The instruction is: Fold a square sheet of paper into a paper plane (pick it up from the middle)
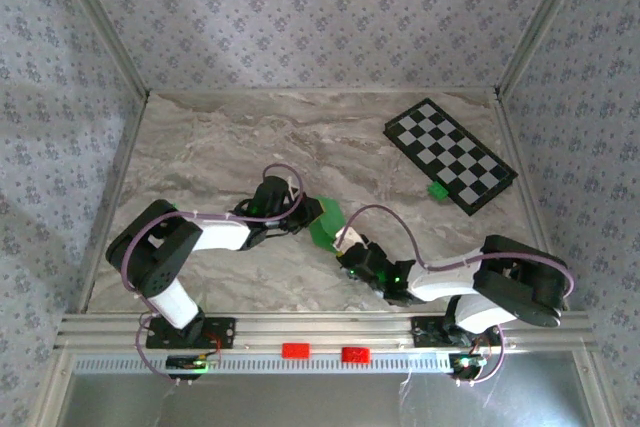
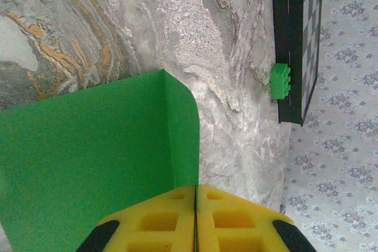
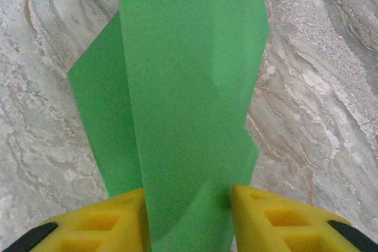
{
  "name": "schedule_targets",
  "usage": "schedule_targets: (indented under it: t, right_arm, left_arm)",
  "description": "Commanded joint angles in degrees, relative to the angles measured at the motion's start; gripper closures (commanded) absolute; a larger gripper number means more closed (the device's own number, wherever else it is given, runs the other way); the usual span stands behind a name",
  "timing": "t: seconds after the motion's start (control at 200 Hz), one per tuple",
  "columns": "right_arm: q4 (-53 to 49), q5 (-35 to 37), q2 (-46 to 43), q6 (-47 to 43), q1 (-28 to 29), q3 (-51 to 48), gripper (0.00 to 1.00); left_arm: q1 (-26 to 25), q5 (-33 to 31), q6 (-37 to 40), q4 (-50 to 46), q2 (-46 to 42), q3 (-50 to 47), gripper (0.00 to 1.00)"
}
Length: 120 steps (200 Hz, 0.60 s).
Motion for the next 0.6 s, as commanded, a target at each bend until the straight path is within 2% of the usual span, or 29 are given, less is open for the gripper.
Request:
schedule_targets:
  t: [0.0,0.11,0.215,0.385,0.595]
  right_arm:
    - [0.88,-2.04,-1.93,1.92,0.16,-2.03,0.64]
    - [2.80,-1.81,-1.56,1.36,0.05,-3.17,0.66]
    - [5.06,-2.77,-1.68,1.48,-0.10,-3.94,0.71]
    - [4.90,-4.47,-1.44,0.75,-0.51,-3.11,0.67]
    - [5.91,-5.33,-1.42,1.09,-1.86,-2.81,0.76]
  left_arm:
    - [0.39,1.52,0.38,0.11,0.97,2.28,0.93]
    - [0.38,1.20,0.82,-0.81,0.97,2.23,0.93]
    - [0.30,1.18,0.40,-0.09,1.15,1.83,0.93]
    - [0.42,0.71,1.26,-2.73,0.84,2.61,0.94]
    - [0.11,1.20,0.10,-0.59,1.93,1.97,0.94]
